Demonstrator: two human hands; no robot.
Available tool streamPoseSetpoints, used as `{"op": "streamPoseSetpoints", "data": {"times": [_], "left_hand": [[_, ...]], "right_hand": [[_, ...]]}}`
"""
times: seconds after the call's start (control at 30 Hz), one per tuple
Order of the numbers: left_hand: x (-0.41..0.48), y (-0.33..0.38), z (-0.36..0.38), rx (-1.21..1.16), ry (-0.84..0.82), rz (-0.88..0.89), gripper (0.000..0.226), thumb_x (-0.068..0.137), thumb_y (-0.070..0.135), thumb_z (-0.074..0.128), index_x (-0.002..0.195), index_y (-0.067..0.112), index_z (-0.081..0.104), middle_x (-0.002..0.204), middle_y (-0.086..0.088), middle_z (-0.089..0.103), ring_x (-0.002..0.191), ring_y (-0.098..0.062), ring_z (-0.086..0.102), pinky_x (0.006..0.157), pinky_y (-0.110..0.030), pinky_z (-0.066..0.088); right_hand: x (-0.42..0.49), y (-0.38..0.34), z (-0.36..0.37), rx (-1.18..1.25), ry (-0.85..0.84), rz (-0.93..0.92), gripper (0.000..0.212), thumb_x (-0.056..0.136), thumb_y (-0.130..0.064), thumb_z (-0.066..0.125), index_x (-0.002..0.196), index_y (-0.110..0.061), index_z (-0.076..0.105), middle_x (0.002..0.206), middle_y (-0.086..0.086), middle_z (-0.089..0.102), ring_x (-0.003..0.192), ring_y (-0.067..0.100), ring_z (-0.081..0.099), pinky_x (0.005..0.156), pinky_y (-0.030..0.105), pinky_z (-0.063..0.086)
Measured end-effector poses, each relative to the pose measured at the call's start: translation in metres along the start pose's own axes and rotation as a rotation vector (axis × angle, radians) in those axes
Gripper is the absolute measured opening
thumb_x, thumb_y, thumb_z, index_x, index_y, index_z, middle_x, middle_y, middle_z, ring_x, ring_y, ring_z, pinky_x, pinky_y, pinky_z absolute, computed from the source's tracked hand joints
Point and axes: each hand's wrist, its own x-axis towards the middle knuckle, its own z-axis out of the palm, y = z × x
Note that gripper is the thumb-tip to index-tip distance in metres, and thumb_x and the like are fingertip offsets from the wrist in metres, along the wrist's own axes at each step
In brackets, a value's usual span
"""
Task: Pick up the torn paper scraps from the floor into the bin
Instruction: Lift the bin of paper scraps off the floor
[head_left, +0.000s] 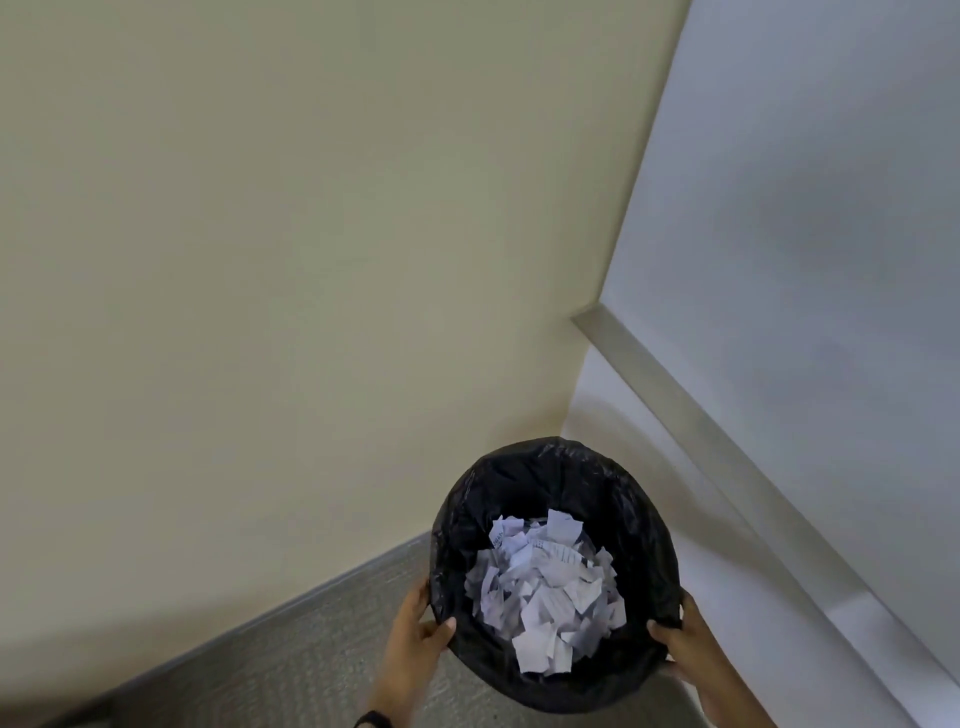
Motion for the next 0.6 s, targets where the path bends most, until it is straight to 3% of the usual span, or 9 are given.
{"op": "streamPoseSetpoints", "data": {"times": [0.1,0.17,0.23,0.33,0.47,0.6], "left_hand": [[0.037,-0.034,0.010,0.007,-0.004,-0.088,0.058,0.092,-0.006,0.050,0.137,0.022,0.028,0.125,-0.006,0.044,0.092,-0.019,0.063,0.069,-0.030,0.056],[0.061,-0.061,0.013,-0.021,0.005,-0.145,0.063,0.089,-0.011,0.051,0.141,0.016,0.027,0.119,-0.010,0.046,0.090,-0.024,0.061,0.062,-0.028,0.052],[0.087,-0.083,0.016,0.030,0.019,-0.168,0.063,0.090,-0.008,0.052,0.142,0.016,0.027,0.115,-0.007,0.048,0.095,-0.027,0.060,0.068,-0.029,0.051],[0.134,-0.115,0.023,0.113,0.027,-0.195,0.062,0.091,0.001,0.055,0.144,0.020,0.027,0.127,-0.008,0.047,0.104,-0.027,0.059,0.085,-0.038,0.052],[0.197,-0.150,0.033,0.169,0.017,-0.149,0.058,0.092,-0.001,0.053,0.142,0.019,0.030,0.129,-0.015,0.048,0.101,-0.025,0.058,0.080,-0.028,0.051],[0.257,-0.180,0.045,0.180,0.036,-0.107,0.058,0.092,-0.002,0.053,0.142,0.019,0.031,0.129,-0.009,0.046,0.109,-0.030,0.054,0.096,-0.042,0.047]], "right_hand": [[0.051,0.021,0.008,-0.073,0.020,0.032,0.060,0.091,0.007,0.048,0.142,-0.012,0.023,0.142,0.018,0.037,0.108,0.033,0.047,0.089,0.052,0.044],[0.082,0.039,0.013,-0.103,0.016,0.050,0.058,0.090,0.008,0.047,0.141,-0.010,0.024,0.139,0.018,0.039,0.102,0.029,0.044,0.094,0.055,0.044],[0.108,0.053,0.018,-0.124,0.023,0.078,0.059,0.090,0.007,0.048,0.141,-0.010,0.024,0.140,0.019,0.038,0.109,0.034,0.046,0.093,0.055,0.044],[0.157,0.076,0.026,-0.141,0.042,0.102,0.062,0.090,0.005,0.051,0.143,-0.010,0.023,0.143,0.020,0.035,0.125,0.040,0.041,0.091,0.051,0.044],[0.220,0.103,0.036,-0.110,0.056,0.071,0.059,0.091,0.003,0.050,0.143,-0.010,0.024,0.144,0.018,0.035,0.129,0.039,0.039,0.094,0.047,0.043],[0.283,0.126,0.042,-0.052,0.031,0.024,0.059,0.092,0.003,0.051,0.143,-0.013,0.025,0.146,0.014,0.036,0.130,0.035,0.040,0.093,0.046,0.043]]}}
